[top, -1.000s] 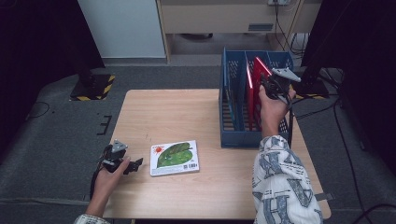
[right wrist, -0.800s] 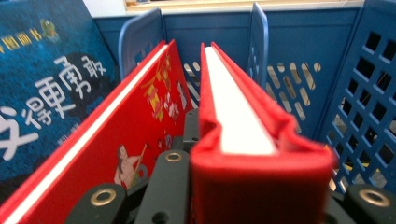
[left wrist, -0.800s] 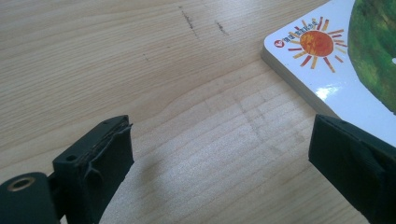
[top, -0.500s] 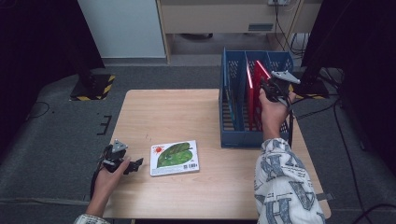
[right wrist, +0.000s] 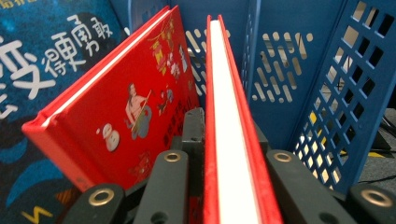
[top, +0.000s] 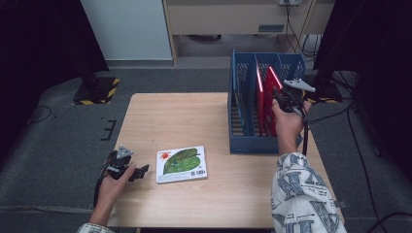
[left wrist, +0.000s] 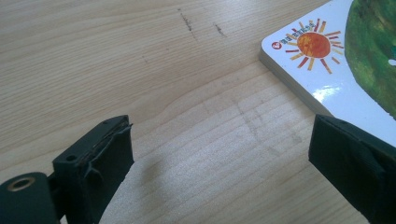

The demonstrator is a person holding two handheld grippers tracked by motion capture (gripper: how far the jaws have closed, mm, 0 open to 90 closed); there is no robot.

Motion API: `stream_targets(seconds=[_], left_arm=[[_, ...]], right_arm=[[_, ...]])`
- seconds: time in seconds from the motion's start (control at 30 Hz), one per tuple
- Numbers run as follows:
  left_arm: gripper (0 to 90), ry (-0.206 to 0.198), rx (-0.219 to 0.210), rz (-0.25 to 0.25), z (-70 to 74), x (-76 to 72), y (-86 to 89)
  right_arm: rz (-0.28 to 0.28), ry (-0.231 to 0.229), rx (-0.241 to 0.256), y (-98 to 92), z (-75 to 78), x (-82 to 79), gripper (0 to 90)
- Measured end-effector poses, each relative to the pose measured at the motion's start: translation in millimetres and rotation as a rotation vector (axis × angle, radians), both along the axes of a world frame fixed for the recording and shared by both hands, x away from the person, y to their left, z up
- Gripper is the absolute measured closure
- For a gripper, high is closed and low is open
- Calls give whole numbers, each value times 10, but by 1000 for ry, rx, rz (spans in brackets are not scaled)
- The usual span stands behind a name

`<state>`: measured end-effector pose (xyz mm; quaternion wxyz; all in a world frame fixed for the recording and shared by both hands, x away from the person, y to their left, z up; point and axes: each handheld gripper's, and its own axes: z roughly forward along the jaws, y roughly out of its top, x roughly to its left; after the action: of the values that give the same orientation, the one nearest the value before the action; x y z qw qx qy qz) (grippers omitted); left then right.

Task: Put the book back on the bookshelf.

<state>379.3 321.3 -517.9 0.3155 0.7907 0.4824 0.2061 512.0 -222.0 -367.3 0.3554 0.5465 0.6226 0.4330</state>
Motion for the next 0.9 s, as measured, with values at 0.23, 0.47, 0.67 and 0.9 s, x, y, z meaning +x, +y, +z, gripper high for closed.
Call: stream_targets(seconds=[0.23,0.47,0.67,0.9], left_arm=[[56,-1,1,0,-1,-3,-8],[56,-1,2,3,7,-6,9],[56,-5,-1,5,14,-8,10],[56,-3,-1,4,13,-9,8]], right_arm=[[10,22,5,-3,3,-43,760],[20,36,8,-4,4,-94,745],[32,31,5,-1,51,-139,723],[36,56,7,10,99,-117,718]])
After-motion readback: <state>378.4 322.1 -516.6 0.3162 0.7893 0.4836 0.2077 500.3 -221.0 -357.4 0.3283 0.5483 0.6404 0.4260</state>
